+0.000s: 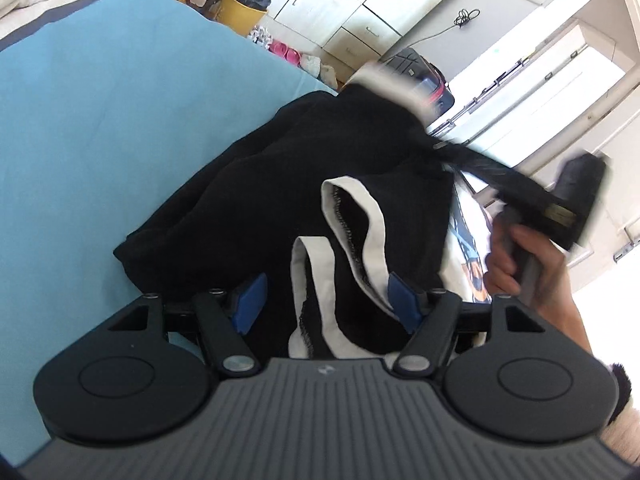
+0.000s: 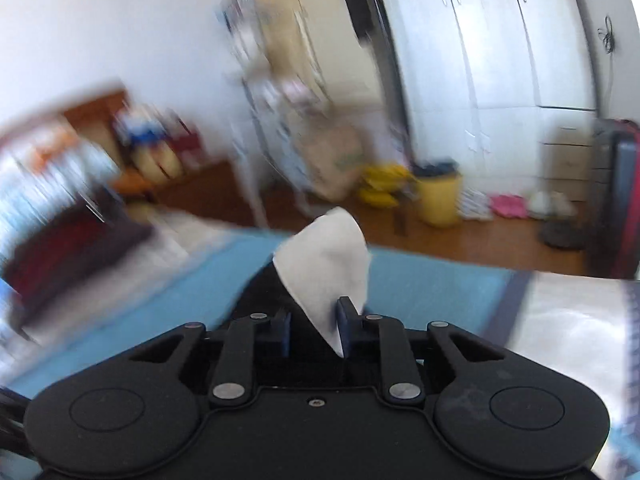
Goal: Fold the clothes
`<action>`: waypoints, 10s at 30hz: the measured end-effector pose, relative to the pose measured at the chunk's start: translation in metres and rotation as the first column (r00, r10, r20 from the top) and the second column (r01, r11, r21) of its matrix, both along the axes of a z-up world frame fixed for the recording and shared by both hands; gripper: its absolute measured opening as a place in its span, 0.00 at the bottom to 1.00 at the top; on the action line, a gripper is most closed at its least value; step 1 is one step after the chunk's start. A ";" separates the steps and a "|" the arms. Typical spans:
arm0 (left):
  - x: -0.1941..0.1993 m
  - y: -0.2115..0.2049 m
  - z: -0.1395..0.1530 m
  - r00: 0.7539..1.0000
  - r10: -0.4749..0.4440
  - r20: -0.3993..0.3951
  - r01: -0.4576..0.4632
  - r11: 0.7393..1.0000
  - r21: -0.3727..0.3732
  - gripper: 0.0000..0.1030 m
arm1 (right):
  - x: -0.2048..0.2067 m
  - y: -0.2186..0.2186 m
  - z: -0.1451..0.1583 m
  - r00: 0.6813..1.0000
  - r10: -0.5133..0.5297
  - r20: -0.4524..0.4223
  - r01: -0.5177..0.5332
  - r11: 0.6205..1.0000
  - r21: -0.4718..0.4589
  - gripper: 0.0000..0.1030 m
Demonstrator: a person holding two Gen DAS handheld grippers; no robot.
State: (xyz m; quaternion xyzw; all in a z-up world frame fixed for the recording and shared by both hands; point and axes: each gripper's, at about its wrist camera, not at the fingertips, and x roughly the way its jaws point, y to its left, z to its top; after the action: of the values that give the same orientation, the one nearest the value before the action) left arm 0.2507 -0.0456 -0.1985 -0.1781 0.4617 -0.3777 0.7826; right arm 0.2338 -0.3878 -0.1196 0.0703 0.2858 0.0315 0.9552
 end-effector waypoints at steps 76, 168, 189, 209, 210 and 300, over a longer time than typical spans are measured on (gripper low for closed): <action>-0.122 0.161 0.045 0.945 0.219 -0.244 -0.228 0.974 -0.008 0.16 | -0.260 0.256 0.049 0.815 0.557 -0.160 -0.575 0.741 -0.346 0.29; -0.041 0.092 -0.036 0.855 0.101 -0.509 -0.162 0.984 -0.077 0.71 | -0.256 0.113 0.021 0.956 -0.173 -0.239 0.282 0.770 0.572 0.82; -0.055 0.059 0.047 1.000 0.009 -0.022 -0.012 0.994 -0.106 0.24 | -0.238 0.165 0.044 0.915 -0.394 -0.088 0.380 0.914 -0.140 0.61; -0.031 0.039 0.017 0.986 -0.037 -0.163 -0.007 0.966 -0.259 0.20 | -0.207 0.244 -0.004 0.955 -0.233 -0.183 0.080 0.798 -0.597 0.77; -0.030 0.037 0.017 0.986 -0.038 -0.163 -0.007 0.964 -0.265 0.20 | -0.211 0.240 -0.002 0.954 -0.231 -0.191 0.079 0.807 -0.585 0.73; -0.046 0.062 0.009 0.949 0.118 -0.294 -0.127 0.992 -0.013 0.23 | -0.249 0.161 0.037 0.982 -0.184 -0.053 0.190 0.971 0.147 0.56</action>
State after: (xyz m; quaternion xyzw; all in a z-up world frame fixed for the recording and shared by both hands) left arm 0.2043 0.0161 -0.1895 -0.2727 0.5544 -0.3053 0.7246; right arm -0.0149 -0.2263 -0.0828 0.1700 0.2932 -0.0384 0.9400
